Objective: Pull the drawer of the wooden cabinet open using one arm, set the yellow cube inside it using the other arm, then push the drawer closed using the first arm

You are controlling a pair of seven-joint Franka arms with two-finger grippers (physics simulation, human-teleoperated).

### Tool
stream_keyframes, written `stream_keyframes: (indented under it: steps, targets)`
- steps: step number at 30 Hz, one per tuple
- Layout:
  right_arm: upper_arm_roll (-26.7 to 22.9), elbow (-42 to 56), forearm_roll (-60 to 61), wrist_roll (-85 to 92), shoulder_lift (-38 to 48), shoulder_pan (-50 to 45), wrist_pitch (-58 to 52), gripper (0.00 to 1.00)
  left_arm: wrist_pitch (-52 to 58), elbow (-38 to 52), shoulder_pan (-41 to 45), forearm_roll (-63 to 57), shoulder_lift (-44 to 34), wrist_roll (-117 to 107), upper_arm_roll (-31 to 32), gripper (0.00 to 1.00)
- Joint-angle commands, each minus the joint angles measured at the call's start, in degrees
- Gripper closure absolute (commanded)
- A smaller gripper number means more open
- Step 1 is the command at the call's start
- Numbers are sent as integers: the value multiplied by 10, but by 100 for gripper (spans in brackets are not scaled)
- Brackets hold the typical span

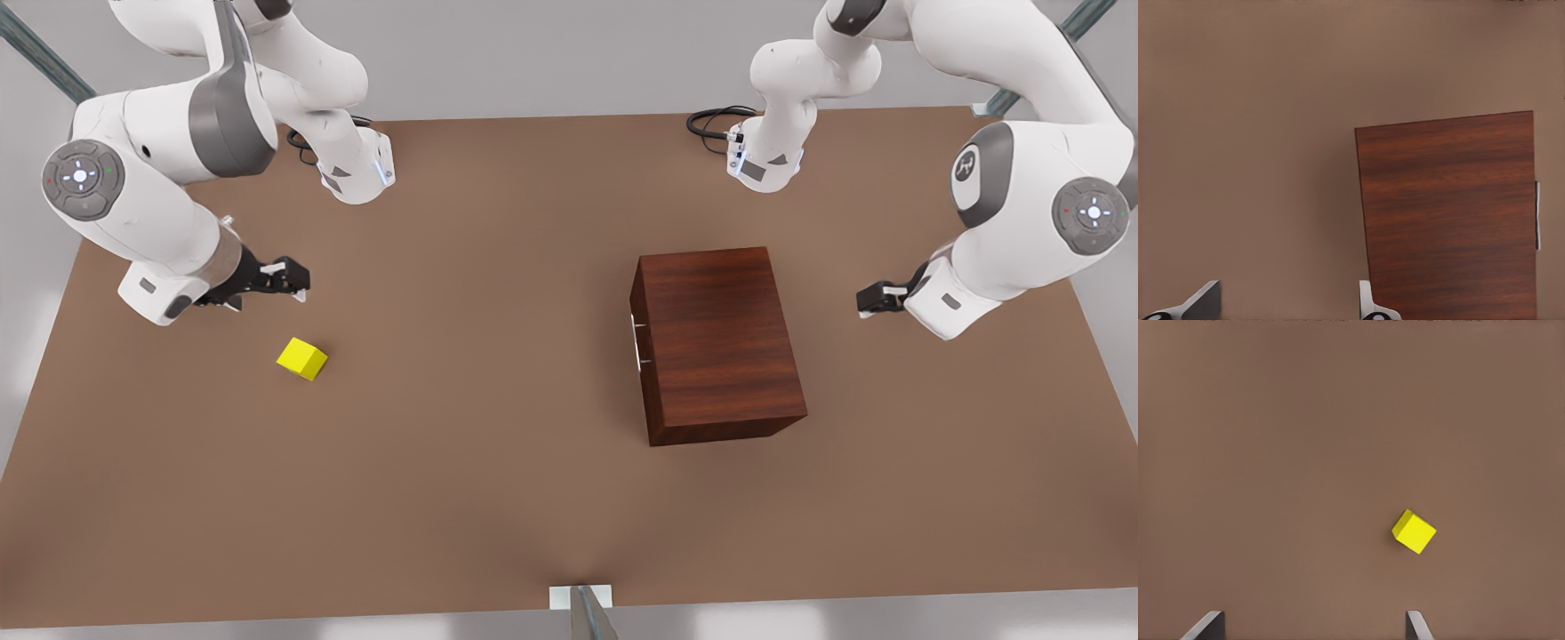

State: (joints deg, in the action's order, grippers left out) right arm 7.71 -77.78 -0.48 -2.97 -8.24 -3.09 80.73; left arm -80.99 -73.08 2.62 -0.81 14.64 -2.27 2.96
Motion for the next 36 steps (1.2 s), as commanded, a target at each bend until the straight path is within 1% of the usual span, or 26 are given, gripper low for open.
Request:
stream_keyframes:
  steps: [1,2,3,6,8,12,13,14,15,17,18,19,20,22,23,24,25,26,28,29,30,31,32,33,35,36]
  targets:
    - [-1,-1,0,-31,-2,0,28,0,-34,0,1,-2,5,49,1,0]
    - [-4,-2,1,-28,-2,0,27,0,-32,5,12,-9,17,43,4,0]
    - [-5,-2,3,-24,-2,1,25,0,-32,6,47,-9,28,-8,4,0]
    - [-7,-2,4,-23,-22,22,35,0,-34,8,184,-9,78,-269,4,0]
    - [-6,-11,3,-20,-41,36,60,0,-63,13,258,-10,103,-450,3,0]
    - [-3,-22,8,-20,-127,76,131,0,-132,18,330,-11,137,-655,1,0]
    - [-3,-26,7,-19,-135,78,131,0,-147,26,343,-25,152,-695,0,0]
    - [-2,-43,7,-26,-134,85,138,0,-162,32,365,-79,172,-749,1,0]
    - [4,-66,20,-28,-126,99,138,0,-173,34,366,-82,181,-760,1,0]
    - [3,-76,17,-28,-144,111,141,0,-197,36,373,-95,191,-772,1,0]
    - [3,-130,17,-55,-125,119,171,4,-217,36,382,-96,196,-789,0,0]
    - [4,-171,17,-174,-116,120,208,0,-225,38,385,-103,203,-794,0,0]
    - [4,-189,16,-258,-122,120,211,0,-228,40,384,-103,210,-794,0,0]
    - [5,-204,15,-283,-129,109,221,4,-227,40,383,-103,221,-792,-1,0]
    - [6,-224,18,-289,-130,116,242,2,-225,39,383,-116,225,-789,0,0]
    - [12,-267,19,-288,-125,135,293,2,-224,39,383,-118,232,-781,0,0]
    - [60,-315,29,-288,-106,178,348,0,-222,38,383,-122,233,-756,0,0]
    - [69,-334,29,-295,-100,188,357,0,-222,37,382,-122,235,-751,0,0]
    - [69,-385,29,-327,-83,193,409,1,-208,37,382,-121,237,-717,0,0]
    - [70,-374,33,-275,-102,219,428,0,-207,36,381,-119,238,-704,0,0]
    - [71,-374,36,-316,-102,214,411,1,-200,36,381,-119,244,-694,0,0]
    - [72,-371,39,-370,-97,215,419,10,-199,35,380,-119,246,-688,-1,0]
    - [72,-373,36,-413,-99,213,434,9,-194,35,379,-119,247,-682,-1,0]
    - [72,-373,36,-414,-101,214,439,9,-191,35,379,-119,248,-674,0,0]
    - [72,-379,-14,-414,-107,216,457,9,-174,35,379,-120,248,-643,-1,0]
    - [72,-381,-21,-410,-107,215,457,6,-170,34,379,-119,253,-622,-1,0]
